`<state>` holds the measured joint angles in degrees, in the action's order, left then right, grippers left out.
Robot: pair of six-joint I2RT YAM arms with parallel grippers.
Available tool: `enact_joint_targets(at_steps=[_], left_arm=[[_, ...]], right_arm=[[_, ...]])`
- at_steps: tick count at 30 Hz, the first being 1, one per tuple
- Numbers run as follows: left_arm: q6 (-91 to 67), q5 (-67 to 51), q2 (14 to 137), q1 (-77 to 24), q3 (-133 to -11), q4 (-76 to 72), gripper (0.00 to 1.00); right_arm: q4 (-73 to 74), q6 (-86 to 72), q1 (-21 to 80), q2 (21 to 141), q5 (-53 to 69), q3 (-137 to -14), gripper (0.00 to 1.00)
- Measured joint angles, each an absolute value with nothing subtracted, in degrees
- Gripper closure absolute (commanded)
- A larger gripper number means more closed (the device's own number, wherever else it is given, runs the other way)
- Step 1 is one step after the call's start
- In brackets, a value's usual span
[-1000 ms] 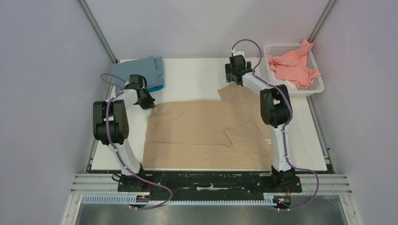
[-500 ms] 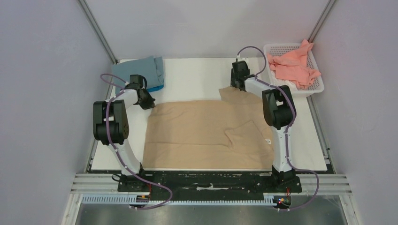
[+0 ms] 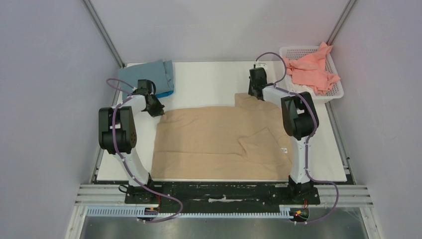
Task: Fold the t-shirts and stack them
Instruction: Grab the side of the flattened tshirt furthest away from the robot with both arms, then fold the other side of the tshirt into a rectangle
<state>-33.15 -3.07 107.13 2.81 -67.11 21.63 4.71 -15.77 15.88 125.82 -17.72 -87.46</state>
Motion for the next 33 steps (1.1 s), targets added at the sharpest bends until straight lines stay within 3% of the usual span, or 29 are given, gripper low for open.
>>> enact_joint_targets(at_steps=[5, 17, 33], left_arm=[[-33.1, -3.0, 105.8, 2.8, -66.5, 22.7, 0.98], [-33.1, -3.2, 95.7, 2.1, -60.5, 23.6, 0.98], [-35.3, -2.8, 67.6, 1.2, -40.6, 22.2, 0.98]], right_arm=[[0.7, -15.3, 15.8, 119.8, -16.0, -79.5, 1.0], [-9.4, -15.4, 16.7, 89.7, -9.3, -51.2, 1.0], [-0.4, -16.6, 23.7, 53.9, -10.6, -31.4, 1.0]])
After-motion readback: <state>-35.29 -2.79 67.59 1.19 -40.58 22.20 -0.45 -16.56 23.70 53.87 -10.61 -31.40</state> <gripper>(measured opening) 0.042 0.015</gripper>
